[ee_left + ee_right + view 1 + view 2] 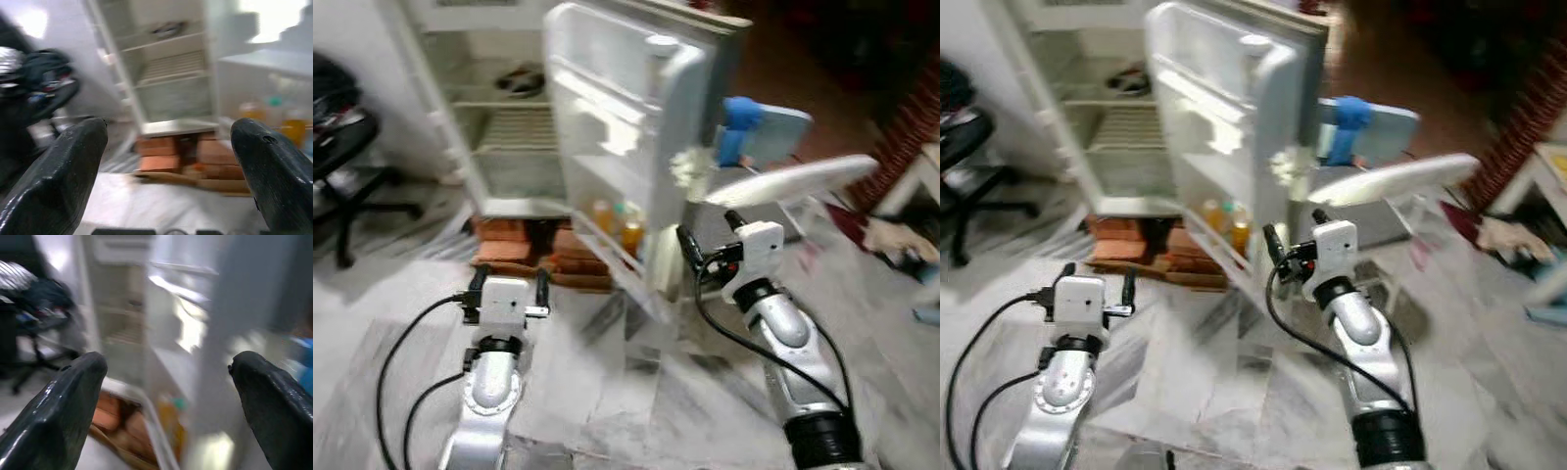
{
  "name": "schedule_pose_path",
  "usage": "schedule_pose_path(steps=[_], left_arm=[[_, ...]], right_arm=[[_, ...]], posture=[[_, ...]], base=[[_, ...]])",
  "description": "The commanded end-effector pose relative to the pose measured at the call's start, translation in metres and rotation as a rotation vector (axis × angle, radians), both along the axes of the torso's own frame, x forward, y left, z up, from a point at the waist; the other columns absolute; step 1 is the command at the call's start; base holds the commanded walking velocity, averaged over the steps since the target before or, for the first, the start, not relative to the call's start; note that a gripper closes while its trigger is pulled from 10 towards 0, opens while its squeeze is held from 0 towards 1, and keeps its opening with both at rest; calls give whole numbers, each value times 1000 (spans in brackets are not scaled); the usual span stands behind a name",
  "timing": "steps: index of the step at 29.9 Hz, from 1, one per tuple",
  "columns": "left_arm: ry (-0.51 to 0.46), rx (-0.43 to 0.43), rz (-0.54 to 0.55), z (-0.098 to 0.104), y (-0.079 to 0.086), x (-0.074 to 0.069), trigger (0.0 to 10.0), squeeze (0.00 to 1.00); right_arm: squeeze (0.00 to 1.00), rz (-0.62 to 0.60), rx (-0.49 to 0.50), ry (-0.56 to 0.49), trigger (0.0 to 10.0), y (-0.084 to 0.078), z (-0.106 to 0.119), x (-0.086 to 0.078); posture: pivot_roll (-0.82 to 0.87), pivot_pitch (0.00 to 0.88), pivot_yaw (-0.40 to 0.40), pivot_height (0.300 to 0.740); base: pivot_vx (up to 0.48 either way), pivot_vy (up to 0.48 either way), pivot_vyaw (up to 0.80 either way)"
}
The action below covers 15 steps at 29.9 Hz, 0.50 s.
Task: Restocking fridge
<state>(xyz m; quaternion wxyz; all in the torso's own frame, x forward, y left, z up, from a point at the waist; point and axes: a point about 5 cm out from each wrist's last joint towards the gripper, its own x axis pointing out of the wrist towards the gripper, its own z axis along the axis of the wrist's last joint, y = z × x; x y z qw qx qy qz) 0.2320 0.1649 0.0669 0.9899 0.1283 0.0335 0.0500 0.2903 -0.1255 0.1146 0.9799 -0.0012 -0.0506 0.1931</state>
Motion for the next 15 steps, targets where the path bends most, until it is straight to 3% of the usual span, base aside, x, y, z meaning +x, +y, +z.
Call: schedule_pose_path(steps=[1, 15], left_arm=[[3, -12, -13, 0, -6, 0, 10000, 0], [27, -6, 2, -4, -4, -1, 10000, 0]], right_arm=[[0, -24, -20, -27, 10000, -10, 4, 1], [0, -33, -18, -41, 10000, -10, 7, 4]], posture=[[108, 26, 13, 740], [108, 29, 12, 740]], base=[[386, -281, 513], [382, -287, 32]])
